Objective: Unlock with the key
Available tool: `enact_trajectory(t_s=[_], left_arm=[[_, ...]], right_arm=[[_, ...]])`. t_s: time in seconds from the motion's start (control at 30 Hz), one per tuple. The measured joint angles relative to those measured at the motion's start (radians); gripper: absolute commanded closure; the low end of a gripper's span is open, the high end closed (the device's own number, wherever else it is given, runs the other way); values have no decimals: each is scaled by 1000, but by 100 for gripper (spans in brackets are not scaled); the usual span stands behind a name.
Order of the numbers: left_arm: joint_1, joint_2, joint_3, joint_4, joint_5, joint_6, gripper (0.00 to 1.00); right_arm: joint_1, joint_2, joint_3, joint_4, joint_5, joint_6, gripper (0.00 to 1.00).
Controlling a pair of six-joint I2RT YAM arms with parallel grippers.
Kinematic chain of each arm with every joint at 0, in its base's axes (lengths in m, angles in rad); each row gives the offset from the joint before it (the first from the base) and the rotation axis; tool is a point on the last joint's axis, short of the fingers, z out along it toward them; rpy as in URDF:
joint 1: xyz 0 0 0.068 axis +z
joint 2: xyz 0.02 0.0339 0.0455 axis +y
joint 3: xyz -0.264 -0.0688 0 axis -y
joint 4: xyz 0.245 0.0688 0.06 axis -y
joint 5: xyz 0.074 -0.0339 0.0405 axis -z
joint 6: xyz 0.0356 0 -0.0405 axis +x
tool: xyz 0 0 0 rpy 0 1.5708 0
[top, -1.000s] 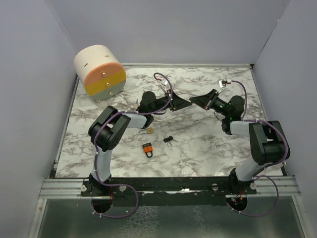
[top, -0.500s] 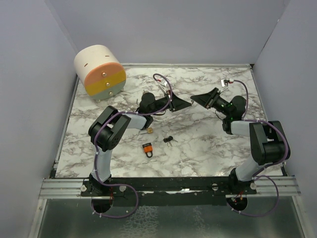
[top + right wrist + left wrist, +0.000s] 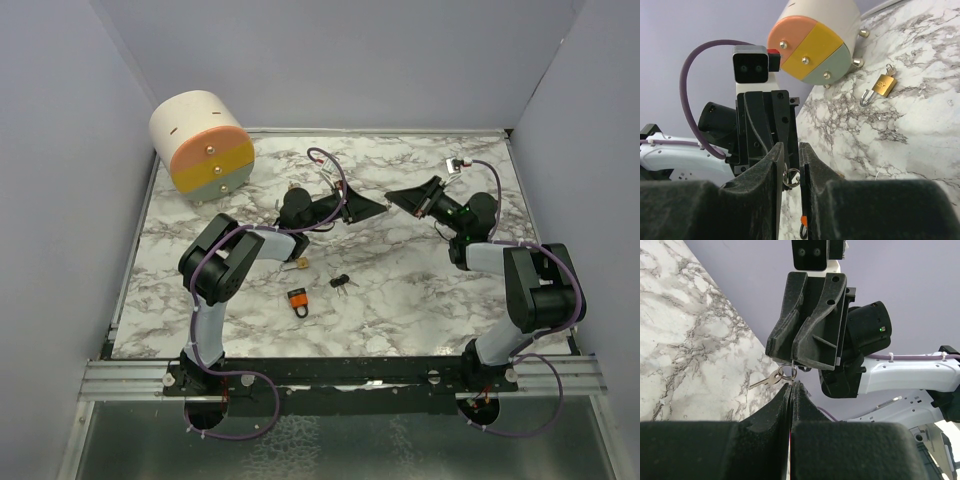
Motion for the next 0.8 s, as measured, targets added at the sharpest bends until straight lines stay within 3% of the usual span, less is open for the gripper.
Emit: enact_trajectory(t_s=[0.8], left_arm=[[-2, 19, 25, 14, 0, -21, 100]], right_arm=[[0, 18, 1, 45, -12, 19, 90]])
